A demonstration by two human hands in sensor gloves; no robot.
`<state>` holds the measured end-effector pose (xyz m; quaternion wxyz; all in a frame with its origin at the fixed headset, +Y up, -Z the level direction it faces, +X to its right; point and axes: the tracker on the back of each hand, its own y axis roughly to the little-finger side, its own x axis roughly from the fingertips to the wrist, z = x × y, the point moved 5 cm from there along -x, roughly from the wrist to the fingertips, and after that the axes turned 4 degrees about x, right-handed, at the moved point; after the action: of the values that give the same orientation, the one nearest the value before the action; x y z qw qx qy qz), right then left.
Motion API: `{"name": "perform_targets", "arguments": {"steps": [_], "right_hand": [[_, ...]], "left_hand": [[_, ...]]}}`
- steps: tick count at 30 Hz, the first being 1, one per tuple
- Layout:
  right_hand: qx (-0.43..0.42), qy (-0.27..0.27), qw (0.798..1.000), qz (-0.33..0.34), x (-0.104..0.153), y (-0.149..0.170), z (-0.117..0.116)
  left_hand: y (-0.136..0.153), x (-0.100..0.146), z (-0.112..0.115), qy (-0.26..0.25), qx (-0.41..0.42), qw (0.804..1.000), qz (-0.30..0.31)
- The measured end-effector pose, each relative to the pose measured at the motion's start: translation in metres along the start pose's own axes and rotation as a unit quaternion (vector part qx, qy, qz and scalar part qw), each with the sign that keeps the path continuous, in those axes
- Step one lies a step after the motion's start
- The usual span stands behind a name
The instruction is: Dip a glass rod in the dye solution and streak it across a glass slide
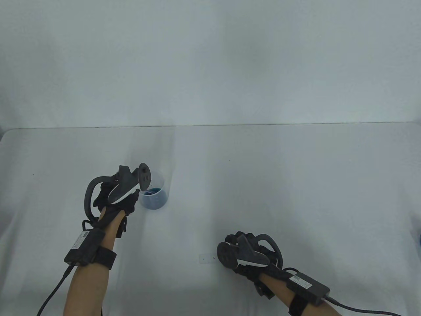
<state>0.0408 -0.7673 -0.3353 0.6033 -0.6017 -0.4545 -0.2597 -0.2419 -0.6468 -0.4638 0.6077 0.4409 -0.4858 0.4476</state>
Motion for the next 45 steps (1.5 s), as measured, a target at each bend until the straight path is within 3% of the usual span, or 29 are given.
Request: {"name": "perform_targets", "arguments": {"steps": [18, 23, 26, 30, 36, 39, 45], "right_hand": [[0.003, -0.001, 1.0, -0.001, 0.0, 0.0, 0.0], [0.002, -0.014, 1.0, 0.004, -0.002, 0.001, 0.002], [-0.014, -0.02, 1.0, 0.005, -0.001, 0.009, 0.017], [-0.053, 0.035, 0.998, -0.024, 0.009, 0.032, 0.063], [-0.119, 0.129, 0.983, -0.059, 0.046, 0.066, 0.116], [-0.131, 0.153, 0.977, -0.069, 0.061, 0.077, 0.122], [-0.12, 0.181, 0.971, -0.097, 0.078, 0.097, 0.112]], "left_hand": [[-0.011, 0.004, 0.007, -0.009, -0.012, 1.0, 0.003], [-0.007, 0.015, -0.004, -0.019, 0.012, 1.0, 0.014], [-0.005, 0.029, -0.021, -0.042, 0.028, 0.998, 0.026], [-0.006, 0.059, -0.042, -0.085, 0.073, 0.991, 0.068], [-0.021, 0.115, -0.049, -0.14, 0.124, 0.97, 0.158], [-0.032, 0.137, -0.042, -0.155, 0.131, 0.959, 0.196], [-0.045, 0.156, -0.019, -0.147, 0.126, 0.95, 0.243]]}}
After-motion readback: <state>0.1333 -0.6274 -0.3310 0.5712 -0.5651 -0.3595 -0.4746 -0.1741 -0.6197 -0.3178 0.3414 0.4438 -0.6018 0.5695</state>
